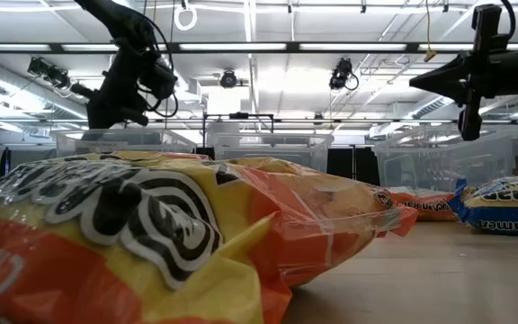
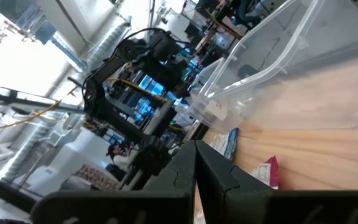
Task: Sort Maruchan noodles
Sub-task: Put the bottom left blue noodle pack into the left transparent bin
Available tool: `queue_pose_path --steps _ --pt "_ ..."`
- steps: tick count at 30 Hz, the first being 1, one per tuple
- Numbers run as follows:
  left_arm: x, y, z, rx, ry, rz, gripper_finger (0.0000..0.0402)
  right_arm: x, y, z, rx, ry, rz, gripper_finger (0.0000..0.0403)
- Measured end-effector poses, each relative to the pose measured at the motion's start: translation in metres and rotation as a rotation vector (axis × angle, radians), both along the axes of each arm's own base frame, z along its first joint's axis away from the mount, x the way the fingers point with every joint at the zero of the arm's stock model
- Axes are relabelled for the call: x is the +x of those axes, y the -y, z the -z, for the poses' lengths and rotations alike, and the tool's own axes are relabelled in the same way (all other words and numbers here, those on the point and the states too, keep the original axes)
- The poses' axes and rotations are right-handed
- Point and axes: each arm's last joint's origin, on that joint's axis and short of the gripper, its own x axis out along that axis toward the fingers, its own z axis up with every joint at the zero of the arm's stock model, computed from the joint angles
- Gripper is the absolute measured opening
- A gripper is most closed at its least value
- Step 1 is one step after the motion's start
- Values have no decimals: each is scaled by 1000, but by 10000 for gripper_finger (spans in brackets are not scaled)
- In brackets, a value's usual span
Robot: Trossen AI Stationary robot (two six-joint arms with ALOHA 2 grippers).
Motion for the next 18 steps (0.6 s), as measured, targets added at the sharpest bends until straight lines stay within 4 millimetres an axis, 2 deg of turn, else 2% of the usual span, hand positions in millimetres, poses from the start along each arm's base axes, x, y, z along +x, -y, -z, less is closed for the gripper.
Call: queue_pose_path --steps 5,13,18 --pt "9 5 -2 111 -84 -2 3 0 -1 0 -11 -3 -33 16" --pt "9 -1 -2 188 -85 -27 3 2 -5 0 -20 1 -181 16" --pt "1 0 17 138 -51 -80 3 2 -6 0 -25 1 -232 16"
